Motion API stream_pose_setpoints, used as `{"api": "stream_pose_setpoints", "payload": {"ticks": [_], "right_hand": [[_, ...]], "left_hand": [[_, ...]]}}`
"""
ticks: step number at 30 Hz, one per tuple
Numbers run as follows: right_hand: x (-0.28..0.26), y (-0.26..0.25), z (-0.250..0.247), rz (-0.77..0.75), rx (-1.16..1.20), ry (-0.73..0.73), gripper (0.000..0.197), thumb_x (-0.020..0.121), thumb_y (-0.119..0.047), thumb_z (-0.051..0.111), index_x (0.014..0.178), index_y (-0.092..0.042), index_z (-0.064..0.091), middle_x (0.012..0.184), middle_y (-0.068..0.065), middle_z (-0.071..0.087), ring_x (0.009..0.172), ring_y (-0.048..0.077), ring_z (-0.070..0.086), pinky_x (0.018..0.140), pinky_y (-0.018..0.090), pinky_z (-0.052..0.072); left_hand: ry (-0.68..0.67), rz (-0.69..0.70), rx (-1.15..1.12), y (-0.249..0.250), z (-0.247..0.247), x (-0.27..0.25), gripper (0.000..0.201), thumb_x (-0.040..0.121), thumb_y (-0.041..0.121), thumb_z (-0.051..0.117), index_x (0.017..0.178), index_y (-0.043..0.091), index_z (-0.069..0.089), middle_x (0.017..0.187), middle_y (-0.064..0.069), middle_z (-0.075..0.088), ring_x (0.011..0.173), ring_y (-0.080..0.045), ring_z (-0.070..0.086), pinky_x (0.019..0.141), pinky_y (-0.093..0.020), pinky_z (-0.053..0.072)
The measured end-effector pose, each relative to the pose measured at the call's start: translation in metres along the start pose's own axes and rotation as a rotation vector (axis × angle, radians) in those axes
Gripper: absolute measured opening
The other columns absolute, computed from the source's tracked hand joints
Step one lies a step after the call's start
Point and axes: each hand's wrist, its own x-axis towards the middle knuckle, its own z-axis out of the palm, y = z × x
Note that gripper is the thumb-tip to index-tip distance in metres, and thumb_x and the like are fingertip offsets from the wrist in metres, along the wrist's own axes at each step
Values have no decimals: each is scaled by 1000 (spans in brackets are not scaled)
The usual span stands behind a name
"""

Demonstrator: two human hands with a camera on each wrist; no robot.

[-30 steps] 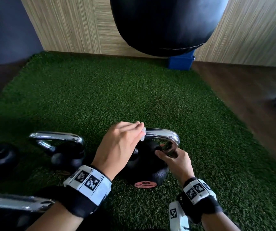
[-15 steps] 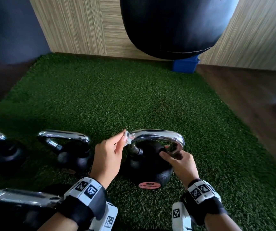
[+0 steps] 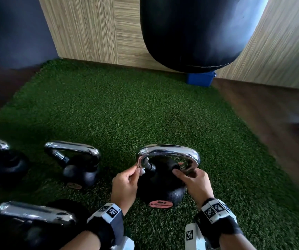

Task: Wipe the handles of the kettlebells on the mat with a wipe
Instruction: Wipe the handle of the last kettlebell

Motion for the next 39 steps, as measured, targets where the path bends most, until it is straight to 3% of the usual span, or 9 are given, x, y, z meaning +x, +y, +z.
{"api": "stream_pose_setpoints", "payload": {"ticks": [3, 6, 13, 16, 20, 24, 27, 31, 39], "right_hand": [[-1, -2, 1, 6, -20, 0, 43, 66, -58, 85, 92, -25, 75, 89, -8, 79, 85, 11, 75, 85, 43, 61], [-2, -4, 0, 16, -39, 12, 46, 62, -61, 85, 91, -26, 76, 87, -10, 79, 85, 11, 75, 83, 39, 61], [-16, -9, -13, -43, -115, 18, 32, 60, -33, 97, 82, -21, 77, 71, -27, 73, 68, -13, 67, 58, 3, 47], [-33, -4, -23, -93, -294, -7, 27, 59, -32, 95, 75, -27, 75, 77, -36, 69, 73, -14, 66, 60, 9, 50], [-54, -21, -17, -235, -493, -172, 29, 63, -38, 84, 87, -26, 72, 84, -15, 75, 77, -1, 71, 66, 19, 58], [-57, -37, -6, -262, -524, -290, 16, 80, -21, 73, 80, -36, 65, 88, -14, 72, 76, -1, 69, 62, 15, 56], [-33, -43, -3, -300, -414, -220, 36, 88, -13, 73, 79, -47, 68, 82, -19, 64, 75, -3, 62, 67, 17, 53], [1, -35, 20, -73, -430, -282, 77, 84, -38, 76, 150, -26, 37, 146, 5, 42, 137, 25, 39, 113, 50, 39], [15, -9, 38, 74, -311, -320, 87, 81, -54, 71, 153, -33, 26, 159, 4, 18, 145, 28, 20, 120, 52, 28]], "left_hand": [[-69, -67, -53, 1, -1, -2, 22, 99, 32, 66, 115, 21, 77, 92, 17, 79, 88, 7, 73, 82, -17, 59], [-65, -58, 16, 2, -2, 2, 34, 88, 59, 66, 100, 31, 81, 66, 22, 73, 59, 6, 67, 53, -12, 47], [-45, 27, 142, 5, -1, 23, 33, 89, 51, 72, 85, 20, 81, 54, 16, 64, 45, 0, 54, 44, -12, 33], [-59, 40, 210, 15, 6, 44, 33, 90, 47, 74, 86, 16, 80, 67, 0, 74, 55, -9, 62, 51, -20, 32], [-185, 58, 375, 37, 26, 72, 31, 96, 40, 68, 86, 11, 76, 75, -9, 74, 66, -25, 64, 59, -30, 30], [-274, 87, 331, 49, 41, 79, 42, 96, 29, 67, 60, 13, 54, 62, -11, 68, 51, -22, 51, 56, -29, 31], [-352, 13, 180, 46, 34, 83, 41, 91, 42, 61, 66, 11, 70, 62, -6, 71, 53, -18, 61, 55, -28, 44], [-369, 122, 161, 36, 27, 78, 21, 94, 22, 73, 85, 4, 78, 88, -10, 77, 74, -18, 71, 81, -41, 57], [-313, 73, 162, 66, 30, 95, 27, 92, 23, 69, 65, 23, 75, 51, 23, 64, 49, 5, 56, 52, -13, 40]]}}
